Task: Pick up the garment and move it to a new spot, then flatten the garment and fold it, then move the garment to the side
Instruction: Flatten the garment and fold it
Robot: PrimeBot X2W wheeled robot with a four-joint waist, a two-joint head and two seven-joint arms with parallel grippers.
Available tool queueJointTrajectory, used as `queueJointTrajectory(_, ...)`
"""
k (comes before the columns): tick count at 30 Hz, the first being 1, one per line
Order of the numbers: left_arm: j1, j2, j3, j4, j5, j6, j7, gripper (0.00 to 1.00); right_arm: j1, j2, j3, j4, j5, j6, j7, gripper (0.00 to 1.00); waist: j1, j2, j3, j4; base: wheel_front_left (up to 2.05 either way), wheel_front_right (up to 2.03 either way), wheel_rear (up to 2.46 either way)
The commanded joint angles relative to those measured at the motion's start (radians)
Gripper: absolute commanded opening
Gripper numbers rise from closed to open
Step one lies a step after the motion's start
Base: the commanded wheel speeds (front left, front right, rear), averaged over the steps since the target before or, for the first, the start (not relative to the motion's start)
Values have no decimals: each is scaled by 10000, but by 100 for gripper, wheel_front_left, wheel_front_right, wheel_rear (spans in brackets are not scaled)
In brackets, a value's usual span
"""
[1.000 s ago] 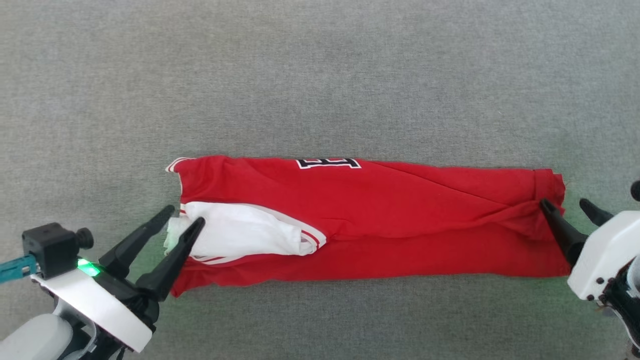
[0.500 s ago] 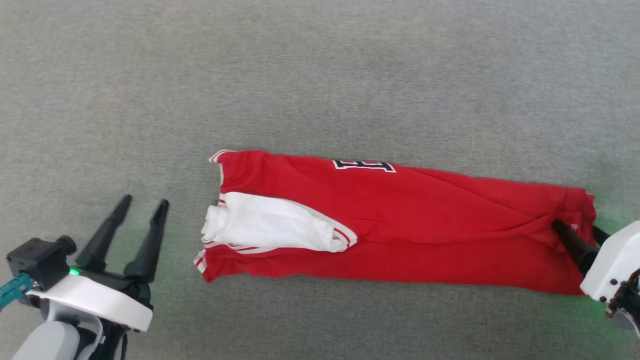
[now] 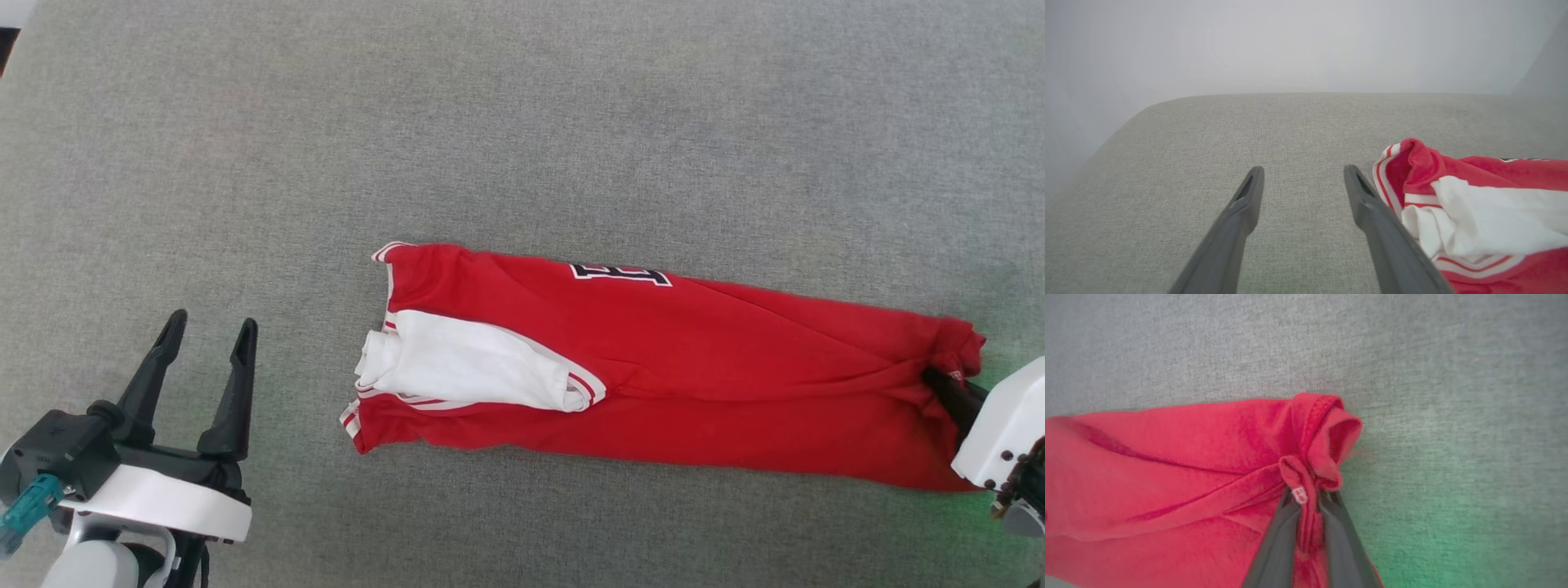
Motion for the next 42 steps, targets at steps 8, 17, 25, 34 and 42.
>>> queueJointTrajectory(8,141,64,116,-177,-37,28,-52,100,-70,15,-348,39,83,-38,-117,0,0,-1,19,-198,0,0,0)
queueJointTrajectory(17,87,146,20,-519,26,28,-51,100,-630,-336,-1720,-634,46,-34,-293,0,0,-1,103,-540,0,0,0)
queueJointTrajectory(25,102,62,120,-855,-183,28,-52,100,-1025,-580,-3789,-1093,-76,-32,-99,0,0,-1,104,-721,0,0,0)
queueJointTrajectory(34,228,-51,179,-620,-322,28,-52,100,-450,-262,-3381,-1780,462,-20,786,0,0,-1,-88,-781,0,0,0)
queueJointTrajectory(42,227,41,-53,-587,-823,28,-52,100,255,-285,-472,-3040,944,-12,1380,0,0,-1,-197,-768,0,0,0)
